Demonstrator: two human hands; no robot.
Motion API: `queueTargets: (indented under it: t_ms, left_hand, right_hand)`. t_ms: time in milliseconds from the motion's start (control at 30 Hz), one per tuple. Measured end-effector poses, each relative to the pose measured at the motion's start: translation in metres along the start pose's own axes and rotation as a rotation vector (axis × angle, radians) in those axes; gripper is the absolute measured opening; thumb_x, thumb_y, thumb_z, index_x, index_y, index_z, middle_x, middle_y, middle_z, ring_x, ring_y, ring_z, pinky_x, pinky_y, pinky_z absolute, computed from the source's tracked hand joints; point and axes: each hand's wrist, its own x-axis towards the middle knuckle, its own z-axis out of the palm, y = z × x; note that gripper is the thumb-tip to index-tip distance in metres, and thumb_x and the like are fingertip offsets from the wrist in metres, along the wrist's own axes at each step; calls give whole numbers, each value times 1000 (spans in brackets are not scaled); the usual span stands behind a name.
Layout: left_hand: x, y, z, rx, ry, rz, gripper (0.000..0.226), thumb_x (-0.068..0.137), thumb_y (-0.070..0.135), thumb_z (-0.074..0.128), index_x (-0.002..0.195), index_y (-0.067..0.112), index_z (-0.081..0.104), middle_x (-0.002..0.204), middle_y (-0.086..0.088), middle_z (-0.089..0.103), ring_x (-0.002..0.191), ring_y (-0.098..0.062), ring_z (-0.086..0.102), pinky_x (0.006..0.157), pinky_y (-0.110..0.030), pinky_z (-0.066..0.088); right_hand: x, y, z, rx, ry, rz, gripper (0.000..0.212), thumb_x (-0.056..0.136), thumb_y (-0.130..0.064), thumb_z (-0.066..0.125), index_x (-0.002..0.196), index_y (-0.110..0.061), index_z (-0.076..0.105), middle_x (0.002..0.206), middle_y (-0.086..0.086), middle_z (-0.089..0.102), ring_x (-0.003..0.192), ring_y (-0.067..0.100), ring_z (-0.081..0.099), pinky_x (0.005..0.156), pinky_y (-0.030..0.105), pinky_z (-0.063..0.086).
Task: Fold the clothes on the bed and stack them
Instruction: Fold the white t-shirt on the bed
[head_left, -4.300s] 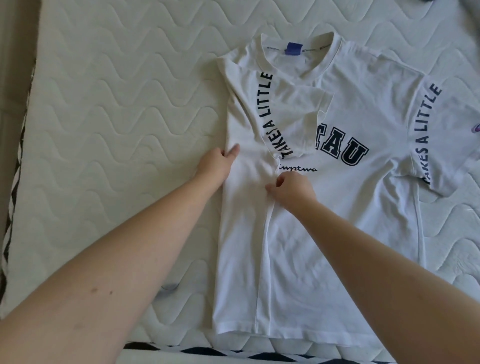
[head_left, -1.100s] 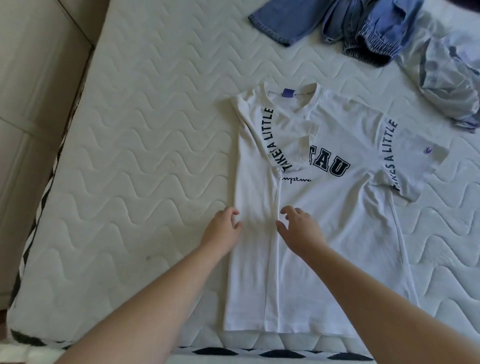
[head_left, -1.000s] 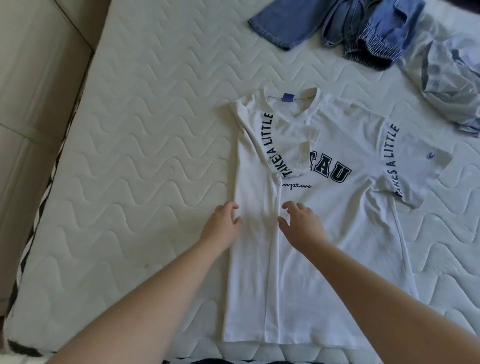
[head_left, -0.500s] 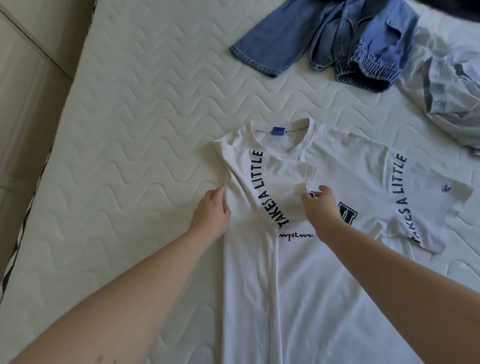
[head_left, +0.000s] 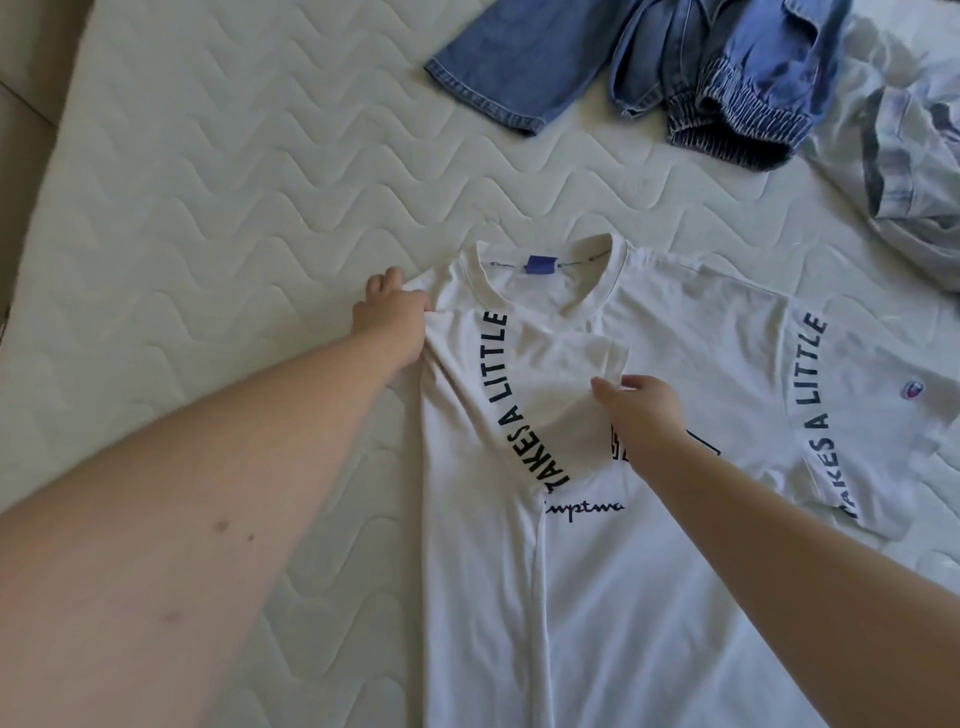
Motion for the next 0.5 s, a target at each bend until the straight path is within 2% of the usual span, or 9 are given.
queueTargets:
  t_ms: [67, 100, 200, 300, 333, 400, 433, 500]
  left_hand:
    - [5, 8, -5, 21, 19, 119, 28, 91, 9, 50, 115, 16, 62, 136, -8, 42, 125, -27, 38, 96, -35, 32]
    - [7, 12, -8, 34, 25, 186, 28, 88, 9, 51, 111, 20, 65, 134, -4, 45, 126, -26, 38, 95, -34, 30]
    - [11, 27, -13, 68, 100, 343, 25, 79, 14, 57, 98, 26, 68, 124, 4, 55, 124, -19, 43, 110, -35, 16]
    - [18, 47, -18, 73, 62, 398, 22, 79, 13, 53, 92, 29, 61, 102, 5, 62, 111, -18, 54, 117, -35, 3]
    - [20, 53, -17, 73, 24, 395, 24, 79, 9, 50, 93, 28, 59, 98, 3, 63, 107, -19, 55, 117, -36, 3]
    - [24, 62, -12, 141, -27, 401, 32, 78, 4, 48, 100, 25, 56, 102, 0, 64, 110, -22, 53, 114, -39, 8]
    - [26, 64, -9, 215, -51, 398, 33, 79, 5, 48, 104, 26, 55, 108, -1, 63, 113, -23, 50, 112, -42, 12]
    - [32, 64, -8, 361, -95, 380, 29, 82, 20, 55, 110, 27, 54, 116, 0, 61, 119, -23, 47, 107, -48, 17]
  right_hand:
    - [-4, 0, -3, 7, -43, -35, 24, 88, -21, 61, 108, -10, 68, 86, 9, 70, 75, 28, 65, 65, 38, 57]
    - [-6, 1, -4, 20, -38, -57, 21, 87, -19, 57, 102, -12, 69, 80, 6, 68, 67, 26, 62, 59, 34, 54]
    - [-11, 4, -13, 44, 59, -133, 18, 85, -23, 54, 99, -21, 65, 76, -4, 62, 59, 16, 57, 53, 26, 45]
    - [-14, 10, -23, 73, 145, -141, 19, 82, -25, 52, 97, -24, 63, 71, -6, 57, 57, 13, 52, 51, 26, 45]
    - [-14, 14, -25, 69, 145, -133, 19, 83, -24, 52, 98, -22, 63, 72, -5, 56, 59, 14, 52, 54, 29, 47]
    - [-14, 23, -25, 1, 91, -124, 12, 87, -25, 52, 95, -23, 61, 77, -2, 57, 65, 17, 53, 65, 41, 52]
    - [-15, 27, -26, -53, 48, -124, 8, 88, -28, 54, 93, -24, 59, 80, -1, 59, 68, 18, 56, 70, 43, 53]
    - [-15, 34, -26, -132, -38, -131, 15, 88, -36, 62, 97, -24, 59, 88, -3, 65, 79, 18, 63, 77, 43, 54]
